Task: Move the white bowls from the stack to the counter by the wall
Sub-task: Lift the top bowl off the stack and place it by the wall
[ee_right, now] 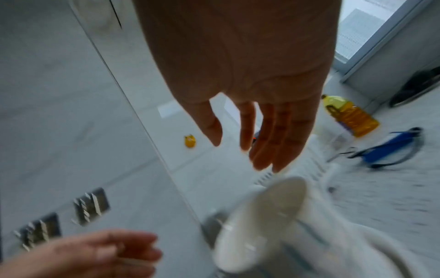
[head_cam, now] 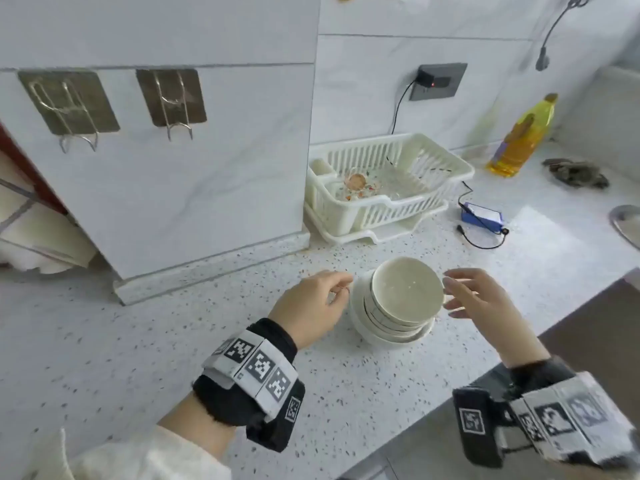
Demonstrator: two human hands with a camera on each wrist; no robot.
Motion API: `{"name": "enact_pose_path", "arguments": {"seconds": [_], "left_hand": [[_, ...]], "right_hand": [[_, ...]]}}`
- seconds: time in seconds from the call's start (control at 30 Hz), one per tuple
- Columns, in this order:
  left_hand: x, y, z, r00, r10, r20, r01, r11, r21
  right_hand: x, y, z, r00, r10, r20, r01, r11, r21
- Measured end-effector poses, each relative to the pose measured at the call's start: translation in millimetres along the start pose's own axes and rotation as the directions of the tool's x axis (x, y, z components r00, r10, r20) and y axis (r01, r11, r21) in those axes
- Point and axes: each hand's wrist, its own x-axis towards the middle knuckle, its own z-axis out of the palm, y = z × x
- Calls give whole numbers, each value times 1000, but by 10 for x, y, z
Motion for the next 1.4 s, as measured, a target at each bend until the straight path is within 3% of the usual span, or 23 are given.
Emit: {"name": "enact_pose_path", "arguments": {"seconds": [0.07, 0.33, 0.57, 0.8, 1.0, 1.1, 1.23, 1.4], "left_hand": [[109, 13, 181, 999, -33, 16, 34, 999, -8], [470, 74, 834, 976, -209, -65, 201, 973, -117], [528, 170, 951, 943, -302, -137, 285, 949, -134], [380, 187, 694, 906, -342, -250, 301, 935, -187], [43, -178, 135, 795, -465, -389, 416, 885, -208], [-270, -488, -201, 742, -543, -392, 507, 838, -202], [-715, -977, -550, 655, -645, -393, 617, 757, -215], [-1098, -1617, -845, 575, -749, -328, 691, 660, -296]], "right_hand": [[90, 160, -7, 998, 34, -51, -39, 995, -95], [472, 544, 72, 988, 74, 136, -25, 944, -330], [549, 596, 20, 975, -89, 202, 159, 917, -367], [400, 161, 76, 934, -262, 245, 327, 901, -284], [136, -207, 775, 890, -297, 347, 378, 906, -193], [58, -283, 1330, 853, -196, 484, 286, 951, -118], [-25, -325, 2164, 763, 2, 647, 69, 994, -86], [-154, -343, 3068, 708, 86, 701, 12, 991, -134]]}}
